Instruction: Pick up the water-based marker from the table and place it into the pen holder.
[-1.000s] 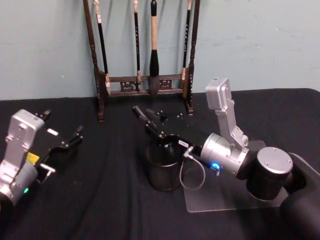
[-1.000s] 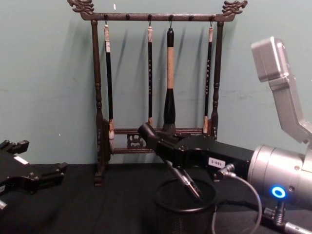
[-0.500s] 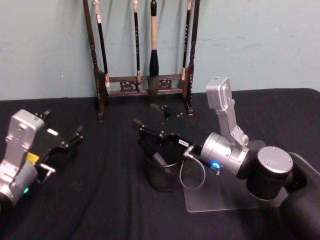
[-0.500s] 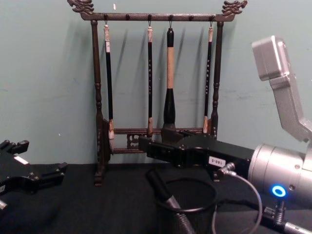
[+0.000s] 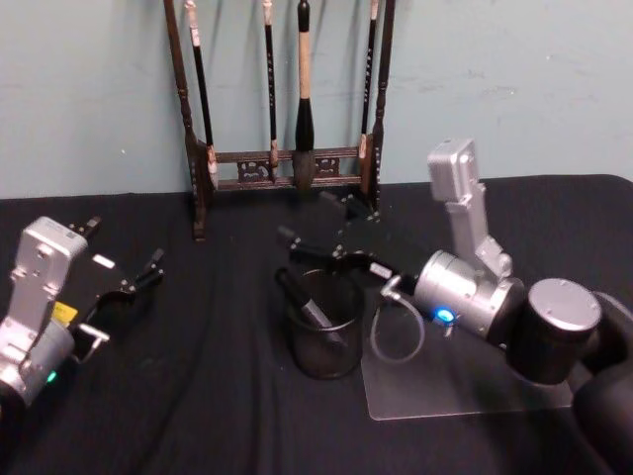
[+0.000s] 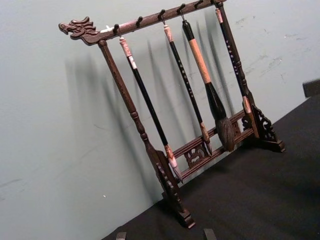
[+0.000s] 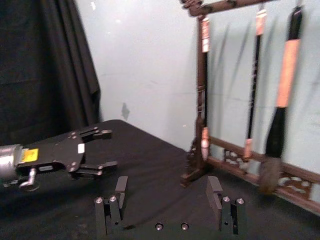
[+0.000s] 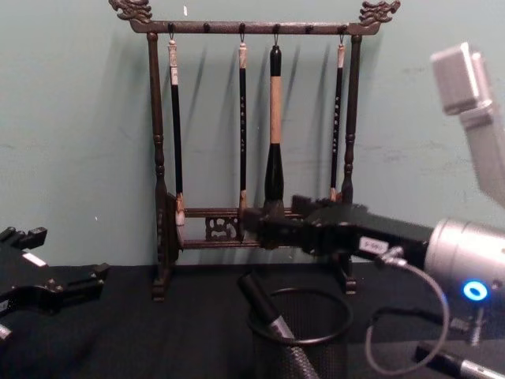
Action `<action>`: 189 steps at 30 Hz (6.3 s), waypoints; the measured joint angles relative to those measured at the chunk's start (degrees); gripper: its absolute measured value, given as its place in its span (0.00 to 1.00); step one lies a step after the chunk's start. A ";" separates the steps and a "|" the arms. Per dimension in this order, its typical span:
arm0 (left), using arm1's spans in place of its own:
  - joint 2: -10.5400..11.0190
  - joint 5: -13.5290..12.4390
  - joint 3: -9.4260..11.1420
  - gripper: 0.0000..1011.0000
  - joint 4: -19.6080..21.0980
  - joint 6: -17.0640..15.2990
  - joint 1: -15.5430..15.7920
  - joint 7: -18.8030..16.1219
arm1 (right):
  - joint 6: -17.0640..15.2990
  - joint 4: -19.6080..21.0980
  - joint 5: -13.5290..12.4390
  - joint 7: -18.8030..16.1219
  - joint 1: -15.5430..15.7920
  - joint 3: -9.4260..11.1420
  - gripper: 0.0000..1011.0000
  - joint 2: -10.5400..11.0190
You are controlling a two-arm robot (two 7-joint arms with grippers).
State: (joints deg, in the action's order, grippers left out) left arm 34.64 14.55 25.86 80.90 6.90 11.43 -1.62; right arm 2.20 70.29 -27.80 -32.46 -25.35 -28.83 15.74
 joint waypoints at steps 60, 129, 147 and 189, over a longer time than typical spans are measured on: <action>0.00 0.00 0.00 0.99 0.00 0.00 0.00 0.00 | -25.46 -7.26 10.02 -8.83 -11.89 -8.64 0.99 15.70; 0.00 0.00 0.00 0.99 0.00 0.00 0.00 0.00 | -25.27 -8.82 11.87 -10.26 -11.97 -9.31 0.24 15.37; 0.00 0.00 0.00 0.99 0.00 0.00 0.00 0.00 | -14.20 -1.62 4.73 -6.32 -6.10 -1.56 0.24 14.47; 0.00 0.00 0.00 0.99 0.00 0.00 0.00 0.00 | 7.47 -9.03 -4.49 -9.93 -4.70 -2.02 0.24 -1.69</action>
State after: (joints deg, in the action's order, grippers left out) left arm 34.65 14.55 25.86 80.90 6.91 11.43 -1.62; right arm 9.67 61.26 -32.29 -42.39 -30.06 -30.85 14.05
